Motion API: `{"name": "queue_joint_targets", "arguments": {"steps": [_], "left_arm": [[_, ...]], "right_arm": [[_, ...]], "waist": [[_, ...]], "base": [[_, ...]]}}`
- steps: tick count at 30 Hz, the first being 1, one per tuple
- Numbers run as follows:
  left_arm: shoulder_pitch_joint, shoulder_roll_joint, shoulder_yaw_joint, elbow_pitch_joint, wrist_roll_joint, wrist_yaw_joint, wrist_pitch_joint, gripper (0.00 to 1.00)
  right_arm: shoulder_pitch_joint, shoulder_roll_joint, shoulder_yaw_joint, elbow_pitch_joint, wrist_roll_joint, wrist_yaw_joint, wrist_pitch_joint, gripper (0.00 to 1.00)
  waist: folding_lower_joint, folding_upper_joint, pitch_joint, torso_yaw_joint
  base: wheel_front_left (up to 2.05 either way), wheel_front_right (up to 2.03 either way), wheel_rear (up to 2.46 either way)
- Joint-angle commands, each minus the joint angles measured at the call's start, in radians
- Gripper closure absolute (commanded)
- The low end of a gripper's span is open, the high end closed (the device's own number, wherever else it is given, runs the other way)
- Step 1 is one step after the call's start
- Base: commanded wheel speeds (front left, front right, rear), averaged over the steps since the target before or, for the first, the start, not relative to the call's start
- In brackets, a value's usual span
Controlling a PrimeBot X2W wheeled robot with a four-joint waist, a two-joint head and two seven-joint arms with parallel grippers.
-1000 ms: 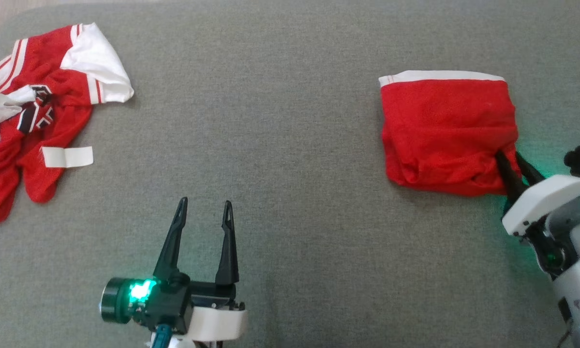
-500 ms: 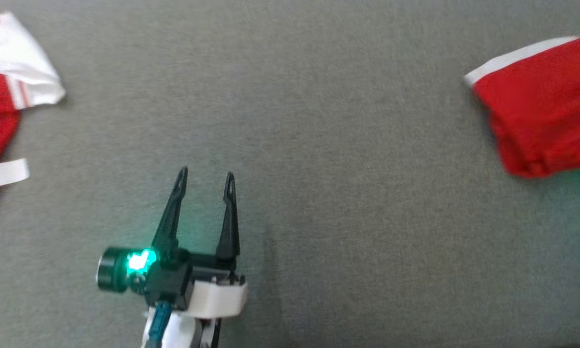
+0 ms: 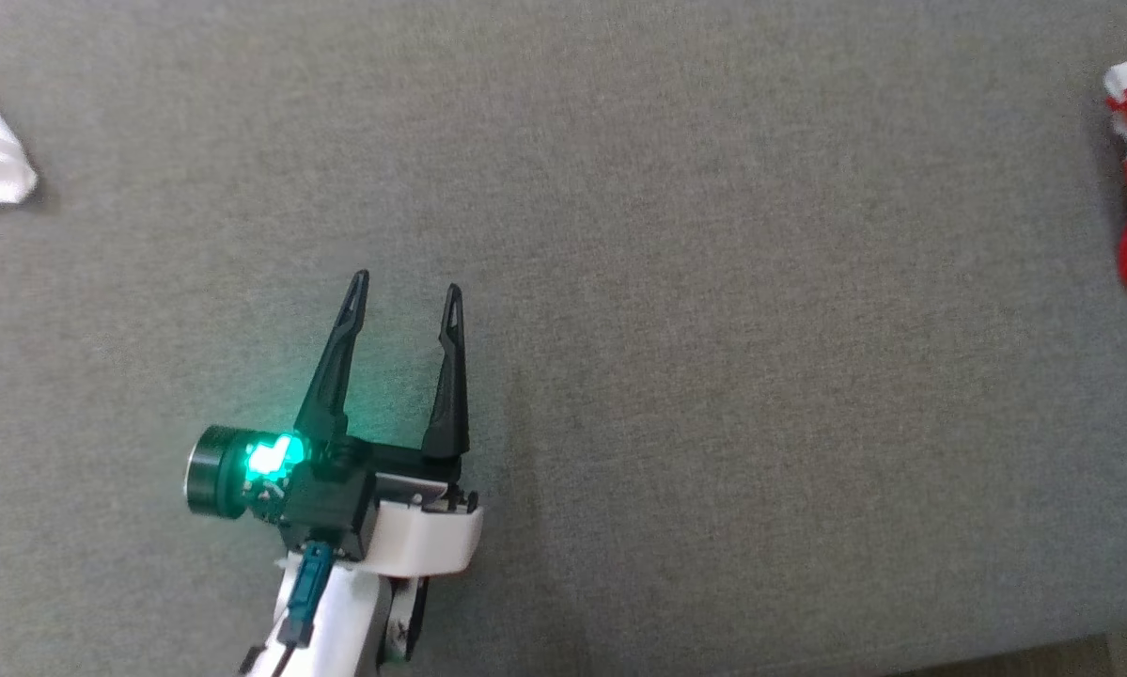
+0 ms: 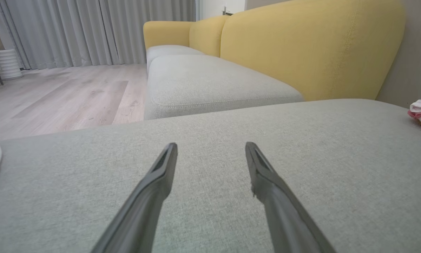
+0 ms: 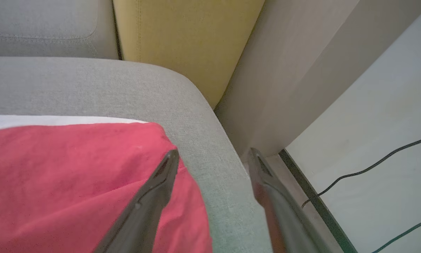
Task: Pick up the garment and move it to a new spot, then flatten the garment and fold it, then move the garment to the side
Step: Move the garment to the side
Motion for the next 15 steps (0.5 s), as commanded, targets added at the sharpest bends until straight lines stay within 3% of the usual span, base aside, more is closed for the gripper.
{"name": "queue_joint_targets", "arguments": {"steps": [1,8,15], "left_arm": [[0.010,-0.003,0.021,-0.026,-0.008,0.006,-0.005,0.00],[0.077,-0.003,0.032,0.009,-0.047,0.014,-0.005,0.00],[0.159,-0.003,0.061,0.062,-0.095,0.020,-0.005,0.00]], "right_arm": [[0.009,0.010,0.003,-0.013,-0.025,-0.001,-0.023,0.00],[0.097,0.219,0.059,-0.129,-0.044,-0.001,-0.080,0.00],[0.308,0.375,0.237,-0.280,0.018,-0.001,-0.098,0.00]], "waist": [[0.0000,0.0000,-0.047,0.013],[0.0000,0.0000,-0.223,0.047],[0.0000,0.0000,-0.396,0.082]], "base": [[0.00,0.00,0.00],[0.00,0.00,0.00],[0.00,0.00,0.00]]}}
